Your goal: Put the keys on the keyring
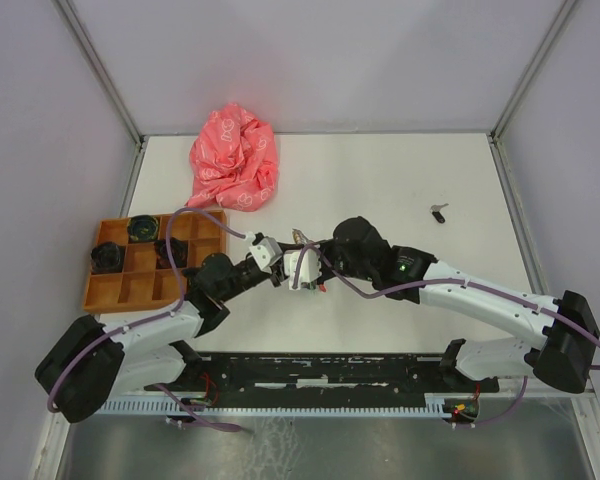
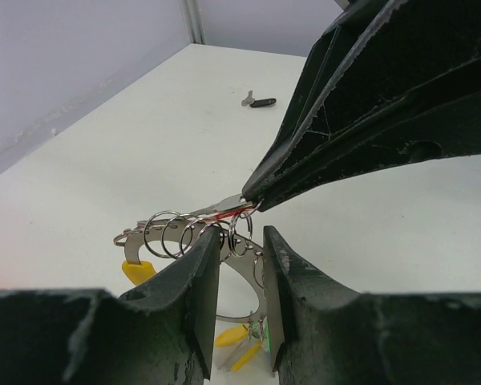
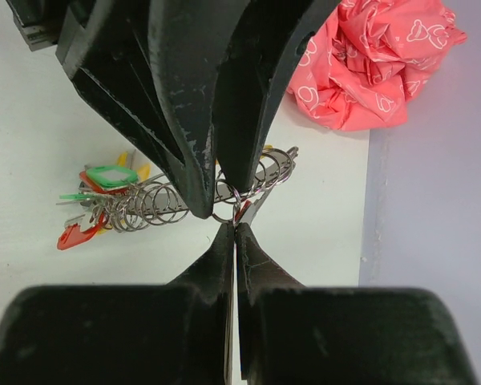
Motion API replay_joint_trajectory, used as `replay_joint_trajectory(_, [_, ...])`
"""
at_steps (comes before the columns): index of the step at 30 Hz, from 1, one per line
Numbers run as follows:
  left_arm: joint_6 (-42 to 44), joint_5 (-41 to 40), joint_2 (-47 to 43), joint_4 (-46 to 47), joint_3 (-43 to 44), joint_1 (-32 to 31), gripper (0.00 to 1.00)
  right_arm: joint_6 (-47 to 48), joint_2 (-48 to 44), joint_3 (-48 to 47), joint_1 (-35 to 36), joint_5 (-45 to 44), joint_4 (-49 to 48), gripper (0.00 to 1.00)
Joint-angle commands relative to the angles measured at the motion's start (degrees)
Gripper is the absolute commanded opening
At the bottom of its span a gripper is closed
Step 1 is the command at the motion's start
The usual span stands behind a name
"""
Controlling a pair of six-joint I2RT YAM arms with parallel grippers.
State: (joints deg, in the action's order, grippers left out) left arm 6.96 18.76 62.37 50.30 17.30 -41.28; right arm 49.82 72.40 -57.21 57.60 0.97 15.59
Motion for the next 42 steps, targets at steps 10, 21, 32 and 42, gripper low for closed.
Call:
replay_joint_trajectory(10, [1.8,4.14,2.02,-1.66,4.41,-0.12,0.08,0.71,-2.78,-2.5,0.02,-0.25,-3.48,0.01])
replay_joint_trajectory(21, [1.16,3.82,-1.85,0.37,3.2,-0.12,0.03,-0.34,-5.38,0.54,-0.09,-7.12,-2.56,0.01])
replay_joint_trajectory(32, [-1.21,1.98,-3.37,3.73,2.74,-0.12,0.03,-4.68,-6.11,5.04,-0.08,-6.32,-5.41,0.01])
replay_joint_trajectory(42, [-3.34,1.23,-2.1,9.08,1.66,-0.13,0.03,-8.43,-5.08,7.45,0.01,0.17,-10.92,0.01])
